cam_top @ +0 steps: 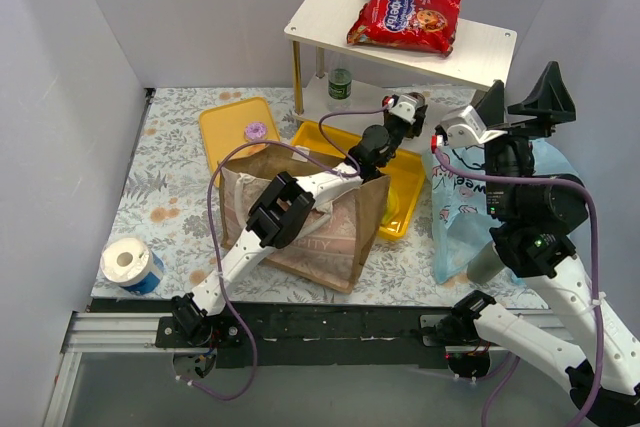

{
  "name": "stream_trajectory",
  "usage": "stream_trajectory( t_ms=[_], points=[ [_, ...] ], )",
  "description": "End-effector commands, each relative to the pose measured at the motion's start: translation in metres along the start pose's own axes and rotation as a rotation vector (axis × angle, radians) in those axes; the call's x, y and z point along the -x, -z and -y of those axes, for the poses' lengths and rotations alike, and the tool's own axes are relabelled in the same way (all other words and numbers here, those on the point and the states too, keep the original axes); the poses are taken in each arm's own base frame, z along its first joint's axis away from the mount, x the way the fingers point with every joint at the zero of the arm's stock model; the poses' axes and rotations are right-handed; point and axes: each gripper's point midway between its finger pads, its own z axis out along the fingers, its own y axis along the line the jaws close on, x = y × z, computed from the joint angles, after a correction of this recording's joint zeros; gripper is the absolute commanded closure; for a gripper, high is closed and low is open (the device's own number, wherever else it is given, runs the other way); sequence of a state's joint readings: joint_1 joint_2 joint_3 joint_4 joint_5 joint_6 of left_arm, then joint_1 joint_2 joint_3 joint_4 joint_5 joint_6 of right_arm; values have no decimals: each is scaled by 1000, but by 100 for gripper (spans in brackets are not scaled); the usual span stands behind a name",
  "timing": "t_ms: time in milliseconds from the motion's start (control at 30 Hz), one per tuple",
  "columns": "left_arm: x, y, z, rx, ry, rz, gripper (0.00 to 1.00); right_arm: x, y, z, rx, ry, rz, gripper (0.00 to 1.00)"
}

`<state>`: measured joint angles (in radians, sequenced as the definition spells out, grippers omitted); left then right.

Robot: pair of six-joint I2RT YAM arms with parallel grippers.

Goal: Untie the knot of the grocery bags and take out the mixed food

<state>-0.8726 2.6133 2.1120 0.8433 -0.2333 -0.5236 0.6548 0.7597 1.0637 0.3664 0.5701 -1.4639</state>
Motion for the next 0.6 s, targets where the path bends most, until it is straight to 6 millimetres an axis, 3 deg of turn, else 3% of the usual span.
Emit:
stream_trajectory(
  t_ms=[0,200,233,300,333,467,533,567],
  points=[
    [48,-12,-1,-2,-1,156,100,-6,3,13,-55,-41,-22,2],
    [22,-8,0,-4,-8,117,100,-9,1,4,-32,-38,-34,2],
    [20,-7,1,-6,-9,110,94,-10,2,4,-32,-39,-34,2],
    [16,-6,0,-5,-10,101,76,-10,1,-1,-26,-35,-33,2],
    [16,-7,0,-5,-11,98,61,-9,1,-1,-29,-36,-33,2],
    [18,-7,2,-24,-13,96,30,-9,-1,-3,-30,-32,-31,2],
    [18,-6,2,-32,-16,97,21,-9,-1,-6,-26,-29,-31,2],
    [27,-6,3,-36,-14,109,2,-9,-1,-5,-29,-29,-29,2]
  ],
)
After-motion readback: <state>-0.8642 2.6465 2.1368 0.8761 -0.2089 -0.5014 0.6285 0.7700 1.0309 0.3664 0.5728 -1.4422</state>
